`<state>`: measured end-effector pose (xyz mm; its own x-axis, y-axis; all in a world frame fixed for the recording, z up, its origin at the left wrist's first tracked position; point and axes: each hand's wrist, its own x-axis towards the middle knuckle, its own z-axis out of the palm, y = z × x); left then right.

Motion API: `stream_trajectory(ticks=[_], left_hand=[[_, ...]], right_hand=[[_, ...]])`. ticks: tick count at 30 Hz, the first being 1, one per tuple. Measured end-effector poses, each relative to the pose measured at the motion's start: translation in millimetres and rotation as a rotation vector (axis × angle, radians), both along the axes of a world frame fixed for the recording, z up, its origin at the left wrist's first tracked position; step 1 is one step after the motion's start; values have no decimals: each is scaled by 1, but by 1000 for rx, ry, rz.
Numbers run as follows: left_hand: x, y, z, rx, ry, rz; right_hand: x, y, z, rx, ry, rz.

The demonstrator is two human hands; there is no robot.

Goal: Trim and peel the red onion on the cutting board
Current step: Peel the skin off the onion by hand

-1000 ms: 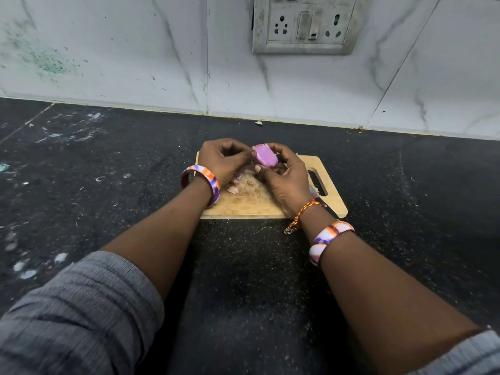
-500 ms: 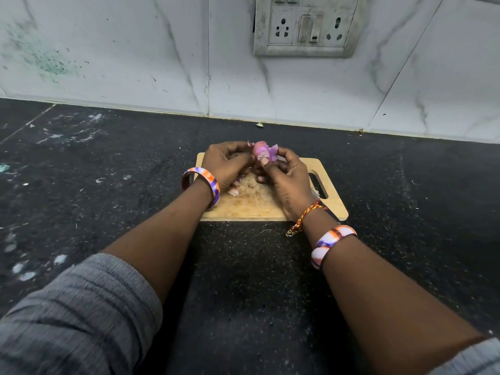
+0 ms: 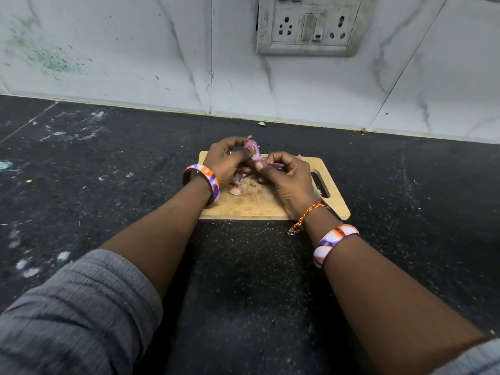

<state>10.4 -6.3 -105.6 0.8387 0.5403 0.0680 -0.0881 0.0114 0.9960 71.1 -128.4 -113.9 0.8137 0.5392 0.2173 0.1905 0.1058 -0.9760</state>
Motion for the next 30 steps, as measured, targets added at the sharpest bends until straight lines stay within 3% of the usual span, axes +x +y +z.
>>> stream_trajectory(ticks=[3,7,15,23,30], left_hand=[[1,1,1,-90,-23,24],[-1,5,7,-388,-163,78],[-1,4,4,-173,-70,92],[-4,-1,-1,248,45,-24],[-5,0,-1,58,-32,-27]], right_hand=[[0,0,-1,-14,-5,26],[0,1,-3,-81,-14,8],[-1,-1,3,-124,9,-77],[0,-1,2,-83,-2,3],[0,0,1,-48,-10,-72]])
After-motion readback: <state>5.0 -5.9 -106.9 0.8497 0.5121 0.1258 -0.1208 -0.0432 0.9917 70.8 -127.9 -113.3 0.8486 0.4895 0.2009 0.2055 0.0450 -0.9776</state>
